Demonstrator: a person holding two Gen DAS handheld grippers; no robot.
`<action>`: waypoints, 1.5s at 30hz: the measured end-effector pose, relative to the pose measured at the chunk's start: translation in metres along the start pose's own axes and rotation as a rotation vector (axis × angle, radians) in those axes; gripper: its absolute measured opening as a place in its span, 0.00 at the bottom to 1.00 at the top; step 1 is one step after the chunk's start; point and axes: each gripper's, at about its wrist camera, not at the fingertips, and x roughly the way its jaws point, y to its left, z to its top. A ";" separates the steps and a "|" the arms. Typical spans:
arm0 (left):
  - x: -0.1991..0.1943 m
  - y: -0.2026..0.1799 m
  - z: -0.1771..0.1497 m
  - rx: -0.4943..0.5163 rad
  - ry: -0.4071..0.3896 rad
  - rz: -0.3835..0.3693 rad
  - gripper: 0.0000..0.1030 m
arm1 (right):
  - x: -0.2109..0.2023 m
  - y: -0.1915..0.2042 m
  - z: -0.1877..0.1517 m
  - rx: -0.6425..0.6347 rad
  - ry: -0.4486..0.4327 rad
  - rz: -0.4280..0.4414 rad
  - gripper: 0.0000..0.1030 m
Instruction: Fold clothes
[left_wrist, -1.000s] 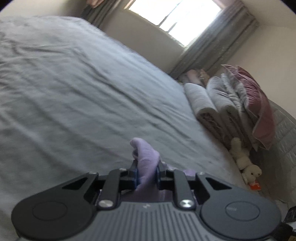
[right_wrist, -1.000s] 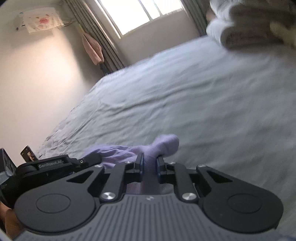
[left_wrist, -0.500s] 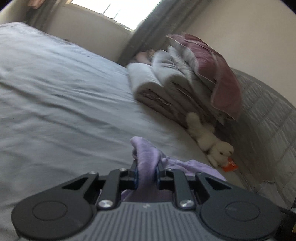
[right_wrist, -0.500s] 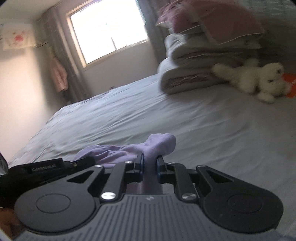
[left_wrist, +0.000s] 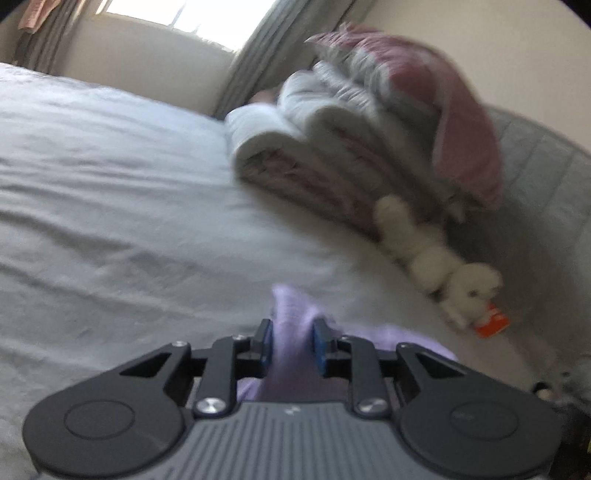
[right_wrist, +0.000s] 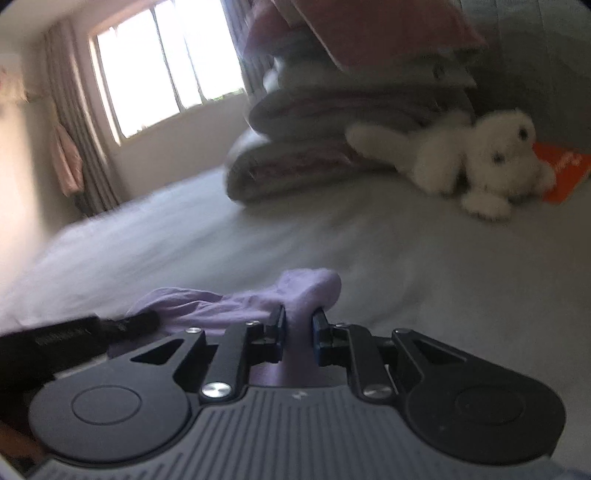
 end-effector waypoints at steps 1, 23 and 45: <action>0.002 0.004 0.002 0.000 0.013 0.001 0.28 | 0.004 -0.001 -0.004 -0.020 0.022 -0.021 0.21; 0.044 -0.017 0.017 0.283 0.013 0.107 0.32 | 0.037 -0.013 0.007 -0.050 0.000 -0.188 0.15; -0.023 -0.048 -0.022 0.436 0.199 0.065 0.36 | -0.023 0.015 -0.011 0.085 0.129 -0.076 0.41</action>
